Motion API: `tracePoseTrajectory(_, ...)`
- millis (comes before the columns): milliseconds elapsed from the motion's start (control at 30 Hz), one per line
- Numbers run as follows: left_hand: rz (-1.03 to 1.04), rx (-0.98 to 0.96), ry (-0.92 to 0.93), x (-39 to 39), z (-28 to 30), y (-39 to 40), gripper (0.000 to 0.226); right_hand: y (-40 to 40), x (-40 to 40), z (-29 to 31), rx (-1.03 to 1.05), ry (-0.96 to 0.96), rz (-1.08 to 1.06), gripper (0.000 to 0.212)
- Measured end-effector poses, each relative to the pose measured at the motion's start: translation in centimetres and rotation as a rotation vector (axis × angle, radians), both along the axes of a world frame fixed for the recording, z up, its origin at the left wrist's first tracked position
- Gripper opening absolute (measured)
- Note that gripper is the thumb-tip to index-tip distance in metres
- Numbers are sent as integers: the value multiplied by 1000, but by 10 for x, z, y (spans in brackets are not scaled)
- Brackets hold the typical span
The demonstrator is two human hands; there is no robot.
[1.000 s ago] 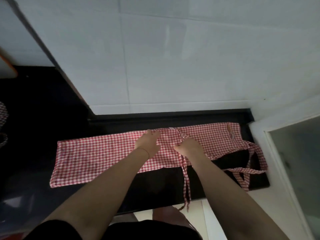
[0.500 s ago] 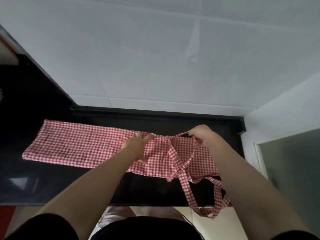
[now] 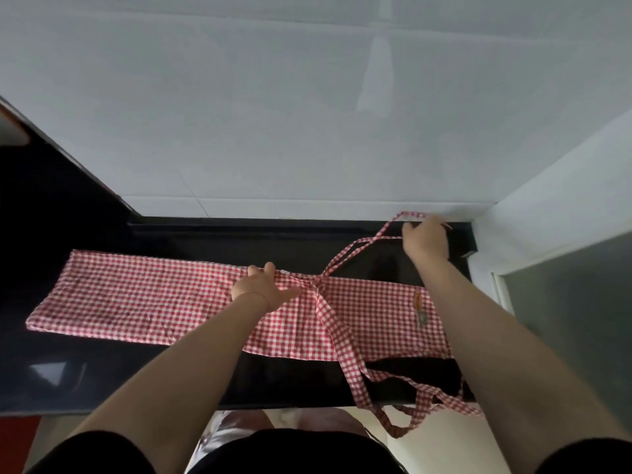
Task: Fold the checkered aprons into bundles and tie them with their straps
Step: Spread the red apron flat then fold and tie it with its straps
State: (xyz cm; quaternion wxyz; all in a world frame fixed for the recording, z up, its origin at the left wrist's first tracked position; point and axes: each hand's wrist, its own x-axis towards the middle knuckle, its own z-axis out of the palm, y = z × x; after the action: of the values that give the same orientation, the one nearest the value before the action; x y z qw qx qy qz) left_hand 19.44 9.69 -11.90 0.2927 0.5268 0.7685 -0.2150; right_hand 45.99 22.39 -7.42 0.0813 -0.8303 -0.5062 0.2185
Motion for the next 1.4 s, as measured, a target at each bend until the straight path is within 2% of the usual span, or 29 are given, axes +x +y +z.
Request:
tracePoseTrajectory(67,40,-10,29,7,3,6,92,-14,-19,0,-99,111,182,36)
tracePoseTrajectory(167,-53,139,78,16,7,11,72,-50,-58,-1,-443,334,449,45)
tracePoseTrajectory(267,-167,317,-96,25,-1,8,51,-81,-94,-19,-693,201,661,69)
tracePoseTrajectory(333,-180,323,-159,29,-5,6,45,-91,-106,-35,-692,59,741,58)
tracePoseTrajectory(433,-149,322,-171,28,-8,8,37,-92,-106,-40,-595,-3,679,33)
tracePoseTrajectory(600,-146,298,-91,22,-10,10,29,-80,-75,-36,-482,-99,585,26)
tracePoseTrajectory(700,-130,277,-17,12,-6,12,30,-73,-48,-35,-526,-165,544,23)
tracePoseTrajectory(800,-65,292,51,-3,-2,12,39,-67,-23,-32,-502,-254,439,23)
tracePoseTrajectory(900,36,445,74,-7,-3,8,42,-65,-15,-27,-348,-240,340,27)
tracePoseTrajectory(967,86,454,-32,1,-4,3,32,-65,-19,-23,-300,-167,291,39)
tracePoseTrajectory(1000,100,384,-114,7,-4,2,30,-65,-23,-22,-308,-121,273,45)
tracePoseTrajectory(1067,59,183,-201,17,-9,-6,47,-67,-27,-21,-364,-89,311,48)
tracePoseTrajectory(1167,-81,38,-78,17,-9,-14,96,-68,-18,-15,-496,-210,438,29)
tracePoseTrajectory(1233,-97,-4,-32,9,-6,-13,106,-65,-3,-8,-482,-283,419,23)
tracePoseTrajectory(1400,-1,-128,62,-10,4,1,114,-55,34,5,-228,-401,220,25)
